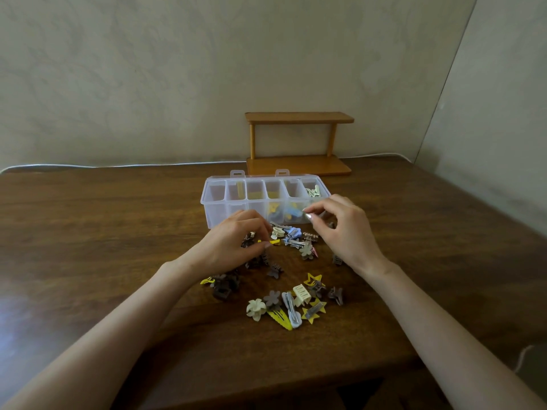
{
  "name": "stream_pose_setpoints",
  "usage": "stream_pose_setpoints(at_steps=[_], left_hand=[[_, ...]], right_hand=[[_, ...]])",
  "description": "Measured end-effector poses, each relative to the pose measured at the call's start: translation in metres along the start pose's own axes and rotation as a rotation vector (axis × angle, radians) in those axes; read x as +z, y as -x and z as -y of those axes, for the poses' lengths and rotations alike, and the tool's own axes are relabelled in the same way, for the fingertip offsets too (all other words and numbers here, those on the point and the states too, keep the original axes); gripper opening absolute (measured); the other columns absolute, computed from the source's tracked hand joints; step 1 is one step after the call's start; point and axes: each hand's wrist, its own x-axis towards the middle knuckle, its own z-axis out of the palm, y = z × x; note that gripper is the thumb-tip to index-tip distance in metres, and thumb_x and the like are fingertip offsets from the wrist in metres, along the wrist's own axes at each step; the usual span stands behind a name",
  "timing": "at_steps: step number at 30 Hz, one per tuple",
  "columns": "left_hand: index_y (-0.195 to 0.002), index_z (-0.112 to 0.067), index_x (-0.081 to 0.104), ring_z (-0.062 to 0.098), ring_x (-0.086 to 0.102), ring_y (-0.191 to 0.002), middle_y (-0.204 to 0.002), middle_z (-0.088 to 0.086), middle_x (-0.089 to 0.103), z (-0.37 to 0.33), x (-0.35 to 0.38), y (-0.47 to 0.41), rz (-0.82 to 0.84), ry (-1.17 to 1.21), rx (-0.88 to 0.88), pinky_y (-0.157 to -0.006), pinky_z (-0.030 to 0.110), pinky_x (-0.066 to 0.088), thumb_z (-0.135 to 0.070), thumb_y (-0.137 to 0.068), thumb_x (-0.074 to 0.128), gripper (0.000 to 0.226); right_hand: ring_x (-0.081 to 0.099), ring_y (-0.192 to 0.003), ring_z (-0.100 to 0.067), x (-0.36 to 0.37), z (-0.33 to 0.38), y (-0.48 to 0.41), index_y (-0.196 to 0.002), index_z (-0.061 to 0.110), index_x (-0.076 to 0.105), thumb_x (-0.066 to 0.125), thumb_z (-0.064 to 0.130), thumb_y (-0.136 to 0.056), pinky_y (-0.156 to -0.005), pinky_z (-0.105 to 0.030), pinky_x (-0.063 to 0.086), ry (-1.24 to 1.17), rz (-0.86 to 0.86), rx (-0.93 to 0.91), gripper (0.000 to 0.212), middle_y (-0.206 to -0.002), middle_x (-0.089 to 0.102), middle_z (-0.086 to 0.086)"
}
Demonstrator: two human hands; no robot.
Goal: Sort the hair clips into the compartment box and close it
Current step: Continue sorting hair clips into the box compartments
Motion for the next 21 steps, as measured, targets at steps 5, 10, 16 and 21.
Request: stream_pose_setpoints(at_steps=[5,10,16,21], left_hand=[[-0.088,-0.03,0.061,-0.002,0.042,-0.115,-0.119,-0.018,0.051,-0.023,-0.012,0.008,0.196,0.064,0.028,-0.094,0.024,0.043,-0.059,-0.073,0.057,0.033],[-0.093,-0.032,0.06,0.001,0.03,-0.119,-0.127,-0.018,0.04,-0.031,-0.004,0.024,0.341,-0.068,0.099,-0.097,0.017,0.033,-0.059,-0.069,0.066,0.036],[-0.087,-0.029,0.058,0.005,0.034,-0.117,-0.125,-0.015,0.045,-0.027,-0.001,0.022,0.311,-0.058,0.081,-0.096,0.023,0.037,-0.045,-0.075,0.068,0.023],[-0.101,-0.029,0.056,0.002,0.035,-0.117,-0.124,-0.011,0.047,-0.021,-0.002,0.022,0.212,-0.038,0.008,-0.098,0.025,0.039,-0.026,-0.08,0.068,0.024]], right_hand=[[0.053,-0.089,-0.003,-0.014,0.009,0.025,-0.095,0.022,0.069,0.064,0.025,-0.085,-0.081,-0.023,0.043,-0.026,0.137,-0.066,0.012,-0.09,0.063,0.01],[0.047,-0.1,-0.001,-0.027,0.012,0.051,-0.102,0.036,0.067,0.057,0.061,-0.077,-0.086,-0.012,0.035,-0.041,0.369,-0.152,0.037,-0.101,0.057,0.021],[0.042,-0.099,-0.002,-0.022,0.013,0.061,-0.107,0.039,0.066,0.055,0.061,-0.076,-0.086,-0.015,0.032,0.077,0.432,-0.213,0.04,-0.103,0.053,0.018],[0.046,-0.1,-0.002,-0.02,0.012,0.057,-0.098,0.036,0.065,0.061,0.056,-0.075,-0.088,-0.013,0.034,-0.034,0.404,-0.143,0.03,-0.101,0.056,0.021]])
